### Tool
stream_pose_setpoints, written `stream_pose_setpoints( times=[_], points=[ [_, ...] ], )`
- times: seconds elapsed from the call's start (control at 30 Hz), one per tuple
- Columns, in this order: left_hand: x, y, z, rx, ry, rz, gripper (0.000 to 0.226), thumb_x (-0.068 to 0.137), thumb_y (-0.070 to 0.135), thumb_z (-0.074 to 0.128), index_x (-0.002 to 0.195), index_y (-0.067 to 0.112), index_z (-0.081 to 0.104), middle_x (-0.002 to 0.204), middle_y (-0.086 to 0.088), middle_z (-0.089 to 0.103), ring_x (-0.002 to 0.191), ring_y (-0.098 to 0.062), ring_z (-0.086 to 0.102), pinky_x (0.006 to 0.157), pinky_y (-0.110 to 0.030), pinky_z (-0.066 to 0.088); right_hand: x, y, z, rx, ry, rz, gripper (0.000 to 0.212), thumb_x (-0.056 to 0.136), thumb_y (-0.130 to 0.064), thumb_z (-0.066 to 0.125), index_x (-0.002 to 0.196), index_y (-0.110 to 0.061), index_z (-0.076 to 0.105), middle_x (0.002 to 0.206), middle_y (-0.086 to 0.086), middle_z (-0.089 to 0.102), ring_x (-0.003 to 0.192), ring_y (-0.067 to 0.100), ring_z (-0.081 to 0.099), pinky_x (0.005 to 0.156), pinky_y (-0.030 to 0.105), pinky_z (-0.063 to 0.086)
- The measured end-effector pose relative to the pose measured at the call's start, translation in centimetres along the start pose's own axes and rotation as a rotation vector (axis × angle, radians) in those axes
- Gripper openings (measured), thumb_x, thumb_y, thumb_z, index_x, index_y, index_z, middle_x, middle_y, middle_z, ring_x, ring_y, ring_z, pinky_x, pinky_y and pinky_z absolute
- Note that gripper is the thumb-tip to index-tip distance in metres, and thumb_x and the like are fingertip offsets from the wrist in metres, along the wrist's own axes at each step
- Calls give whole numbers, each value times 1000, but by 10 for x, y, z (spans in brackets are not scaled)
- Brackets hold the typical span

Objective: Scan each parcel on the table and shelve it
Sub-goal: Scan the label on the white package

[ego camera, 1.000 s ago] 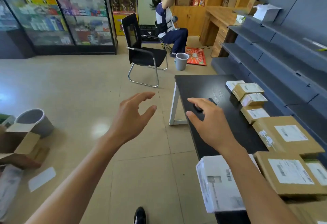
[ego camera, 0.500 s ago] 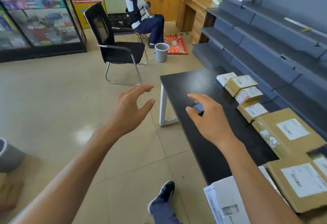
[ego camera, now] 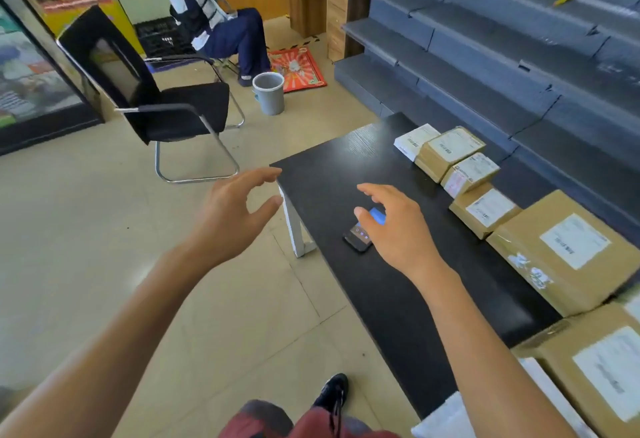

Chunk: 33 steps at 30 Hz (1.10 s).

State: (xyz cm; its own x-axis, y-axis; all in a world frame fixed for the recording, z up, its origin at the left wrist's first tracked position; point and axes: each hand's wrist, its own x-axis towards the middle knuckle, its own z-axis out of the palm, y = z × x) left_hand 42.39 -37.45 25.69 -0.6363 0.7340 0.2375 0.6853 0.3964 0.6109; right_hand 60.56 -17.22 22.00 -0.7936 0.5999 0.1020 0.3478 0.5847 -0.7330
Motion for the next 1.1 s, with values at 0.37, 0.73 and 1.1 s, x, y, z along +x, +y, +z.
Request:
stream_pose_setpoints(
  times=[0.37, 0.73, 1.1],
  points=[
    [105, 9, 100, -92, -289, 173, 40, 95, 29, 68, 135, 24, 64, 127, 11, 68, 113, -1, 60, 99, -28, 50, 22, 63, -15, -32, 109, 290, 41, 101, -28, 59, 142, -25, 56, 139, -8, 58, 128, 12, 50, 106, 36, 46],
    [195, -21, 164, -226, -626, 316, 40, 98, 25, 66, 137, 21, 63, 130, 7, 67, 120, -6, 61, 98, -37, 55, 63, 113, 55, -185, 159, 815, 54, 98, -43, 60, 147, -26, 45, 145, 2, 55, 130, 24, 55, 105, 52, 48],
    [257, -78, 203, -212, -824, 318, 37, 100, 23, 63, 137, 21, 63, 134, 5, 66, 122, -10, 61, 100, -39, 55, 122, 166, 167, -69, 149, 1139, 76, 89, -40, 68, 151, -18, 31, 145, 10, 43, 133, 31, 46, 102, 56, 47]
  ],
)
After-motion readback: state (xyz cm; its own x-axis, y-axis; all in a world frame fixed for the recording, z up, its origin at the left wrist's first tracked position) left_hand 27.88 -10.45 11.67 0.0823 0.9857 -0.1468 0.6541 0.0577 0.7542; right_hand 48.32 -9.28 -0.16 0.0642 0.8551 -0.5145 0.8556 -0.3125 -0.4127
